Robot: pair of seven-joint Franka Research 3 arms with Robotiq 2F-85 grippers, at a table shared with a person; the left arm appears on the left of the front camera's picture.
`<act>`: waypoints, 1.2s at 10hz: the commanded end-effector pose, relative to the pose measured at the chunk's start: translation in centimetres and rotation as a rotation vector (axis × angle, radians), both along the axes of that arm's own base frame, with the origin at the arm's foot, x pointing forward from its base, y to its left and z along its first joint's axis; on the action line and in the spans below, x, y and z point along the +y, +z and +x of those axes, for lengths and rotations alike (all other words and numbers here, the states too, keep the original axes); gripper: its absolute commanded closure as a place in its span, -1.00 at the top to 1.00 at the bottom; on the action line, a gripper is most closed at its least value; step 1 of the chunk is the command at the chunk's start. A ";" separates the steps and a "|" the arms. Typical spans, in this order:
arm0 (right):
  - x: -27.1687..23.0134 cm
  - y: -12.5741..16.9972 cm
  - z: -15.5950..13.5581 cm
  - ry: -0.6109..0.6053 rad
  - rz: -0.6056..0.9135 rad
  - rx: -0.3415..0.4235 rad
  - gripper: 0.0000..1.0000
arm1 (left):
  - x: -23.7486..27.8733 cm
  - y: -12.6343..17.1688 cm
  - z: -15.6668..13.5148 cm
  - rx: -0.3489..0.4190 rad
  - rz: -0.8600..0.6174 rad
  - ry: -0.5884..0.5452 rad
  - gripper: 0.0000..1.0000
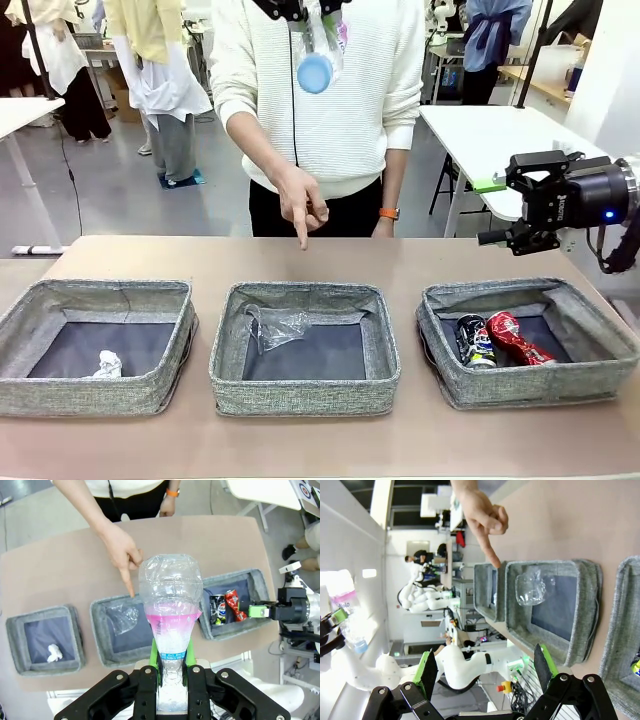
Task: Sort the waste into the appropriate baskets.
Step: Place the picked waste into the Fabric basket indicated by the person.
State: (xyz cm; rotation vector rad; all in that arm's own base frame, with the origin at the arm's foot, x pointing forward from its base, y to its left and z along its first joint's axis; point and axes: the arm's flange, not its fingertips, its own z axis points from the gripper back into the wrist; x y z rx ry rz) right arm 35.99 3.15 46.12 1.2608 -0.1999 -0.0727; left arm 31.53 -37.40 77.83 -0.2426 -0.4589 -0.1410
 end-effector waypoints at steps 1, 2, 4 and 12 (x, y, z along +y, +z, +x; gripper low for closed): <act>0.1 0.5 0.1 -0.005 0.013 0.016 1.00 | 0.4 0.1 -0.1 -0.018 -0.001 0.010 -0.60; 0.1 0.5 0.1 -0.005 0.013 0.016 1.00 | 0.4 0.1 -0.1 -0.018 -0.001 0.010 -0.60; 0.1 0.5 0.1 -0.005 0.013 0.016 1.00 | 0.0 0.0 0.0 0.000 0.000 0.000 -0.60; 0.1 0.5 0.1 -0.005 0.013 0.016 1.00 | 1.4 -16.2 0.3 0.205 0.085 0.008 -0.60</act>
